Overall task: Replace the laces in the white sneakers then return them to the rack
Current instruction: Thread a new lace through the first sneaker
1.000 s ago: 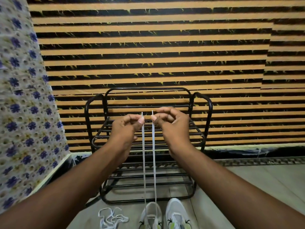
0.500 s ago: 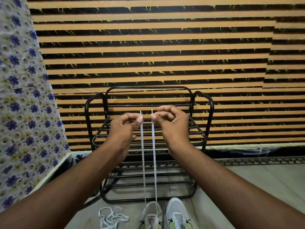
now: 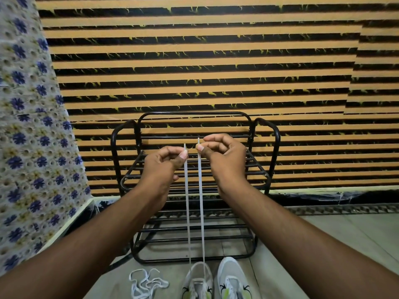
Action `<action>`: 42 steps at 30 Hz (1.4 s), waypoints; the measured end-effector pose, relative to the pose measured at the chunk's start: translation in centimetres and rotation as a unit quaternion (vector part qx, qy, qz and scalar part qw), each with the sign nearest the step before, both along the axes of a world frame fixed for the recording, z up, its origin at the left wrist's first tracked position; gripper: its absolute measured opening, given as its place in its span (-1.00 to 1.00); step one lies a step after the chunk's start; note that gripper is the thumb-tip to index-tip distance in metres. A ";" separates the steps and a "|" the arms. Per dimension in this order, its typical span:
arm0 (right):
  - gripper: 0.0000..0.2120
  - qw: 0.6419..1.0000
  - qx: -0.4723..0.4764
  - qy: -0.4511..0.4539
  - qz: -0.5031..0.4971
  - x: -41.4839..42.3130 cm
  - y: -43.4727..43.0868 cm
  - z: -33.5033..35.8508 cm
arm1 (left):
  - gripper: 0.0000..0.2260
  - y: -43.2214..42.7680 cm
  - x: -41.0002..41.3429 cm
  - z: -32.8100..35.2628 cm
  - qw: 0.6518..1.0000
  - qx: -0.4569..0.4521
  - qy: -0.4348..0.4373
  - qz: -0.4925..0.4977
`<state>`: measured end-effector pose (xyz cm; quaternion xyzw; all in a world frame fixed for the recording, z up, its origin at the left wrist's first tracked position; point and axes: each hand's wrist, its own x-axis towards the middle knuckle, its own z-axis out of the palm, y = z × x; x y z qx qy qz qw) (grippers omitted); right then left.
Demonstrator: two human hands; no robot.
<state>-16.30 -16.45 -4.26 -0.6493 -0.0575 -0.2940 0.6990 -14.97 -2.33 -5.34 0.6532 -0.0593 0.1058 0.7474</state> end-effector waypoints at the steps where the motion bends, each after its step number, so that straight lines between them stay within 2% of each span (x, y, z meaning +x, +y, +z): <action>1: -0.80 1.000 0.002 0.000 0.001 0.0 0.0 0.0 | -0.90 0.0 0.0 0.0 1.000 0.001 0.000 0.000; 18: -0.80 1.000 0.002 -0.024 0.004 0.3 0.1 -0.5 | -0.90 0.2 -0.1 -0.3 1.000 0.012 -0.005 0.001; 26: -0.90 1.000 -0.004 0.000 0.011 -0.3 -1.1 -3.9 | -0.87 1.0 -0.1 -2.5 1.000 0.002 0.002 -0.021; 32: -0.85 0.986 -0.152 0.010 -0.068 0.6 -2.5 -10.0 | -0.91 1.2 0.7 -8.8 0.992 0.117 0.047 -0.012; 36: -0.82 0.975 -0.208 0.047 -0.064 1.2 -3.1 -15.0 | -0.91 1.1 1.4 -14.6 0.984 0.156 0.079 -0.025; 40: -0.84 0.964 -0.244 0.099 -0.046 1.4 -3.2 -20.2 | -0.76 1.2 2.5 -20.1 0.952 0.278 0.096 -0.088; 42: -0.82 0.961 -0.241 0.134 -0.029 1.2 -3.1 -23.2 | -0.76 1.1 2.8 -23.3 0.934 0.319 0.115 -0.107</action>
